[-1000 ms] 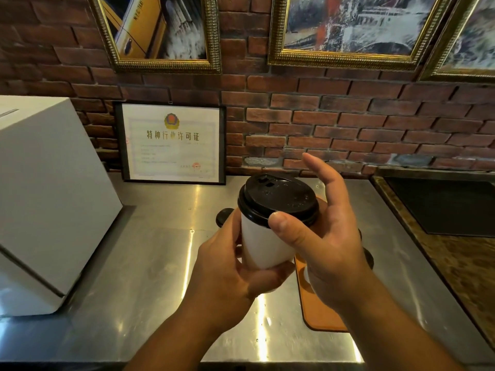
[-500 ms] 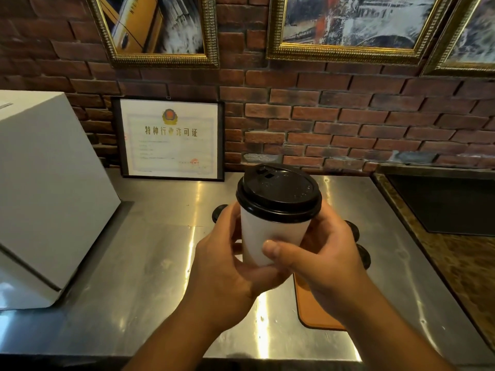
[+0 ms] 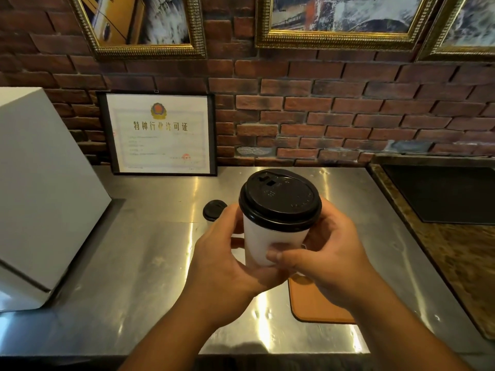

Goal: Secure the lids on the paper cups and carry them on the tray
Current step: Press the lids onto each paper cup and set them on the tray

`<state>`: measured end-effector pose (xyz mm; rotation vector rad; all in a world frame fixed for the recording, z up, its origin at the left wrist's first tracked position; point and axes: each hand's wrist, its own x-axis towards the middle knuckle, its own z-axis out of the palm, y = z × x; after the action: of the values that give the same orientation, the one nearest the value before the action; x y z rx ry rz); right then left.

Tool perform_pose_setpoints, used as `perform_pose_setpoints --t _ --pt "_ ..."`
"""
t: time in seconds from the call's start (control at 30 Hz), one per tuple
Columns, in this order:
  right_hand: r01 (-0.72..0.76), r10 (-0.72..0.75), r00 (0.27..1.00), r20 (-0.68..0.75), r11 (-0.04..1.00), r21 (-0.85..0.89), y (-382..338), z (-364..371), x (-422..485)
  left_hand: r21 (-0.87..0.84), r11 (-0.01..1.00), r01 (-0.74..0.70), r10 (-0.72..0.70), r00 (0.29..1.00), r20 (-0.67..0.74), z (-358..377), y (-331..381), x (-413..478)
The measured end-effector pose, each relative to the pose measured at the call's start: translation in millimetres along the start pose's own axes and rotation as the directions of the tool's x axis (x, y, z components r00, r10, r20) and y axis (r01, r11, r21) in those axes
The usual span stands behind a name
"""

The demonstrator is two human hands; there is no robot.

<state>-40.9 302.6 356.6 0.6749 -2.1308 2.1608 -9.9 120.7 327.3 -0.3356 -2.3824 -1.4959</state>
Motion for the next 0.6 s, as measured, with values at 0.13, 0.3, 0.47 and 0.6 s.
perform_pose_setpoints --t 0.13,0.3,0.47,0.6 --pt "-0.015 0.016 1.000 0.021 0.999 -0.036 9.9 -12.0 1.0 -0.016 1.000 -0.001 0.002 0.999 0.032 7.4 -1.9 3.4" --pt "-0.045 0.047 0.998 0.033 0.997 -0.070 33.1 -25.4 0.2 -0.016 1.000 0.027 -0.026 0.998 0.062 22.6 -10.4 6.3" --pt "-0.094 0.096 0.995 0.021 0.993 -0.065 62.9 -37.7 -6.6 -0.045 0.997 0.067 -0.060 0.988 0.142 41.5 -27.2 8.9" --pt "-0.149 0.147 0.989 -0.029 0.985 -0.081 93.8 -48.0 -20.6 -0.027 0.993 0.112 -0.102 0.966 0.237 59.8 -46.3 7.7"
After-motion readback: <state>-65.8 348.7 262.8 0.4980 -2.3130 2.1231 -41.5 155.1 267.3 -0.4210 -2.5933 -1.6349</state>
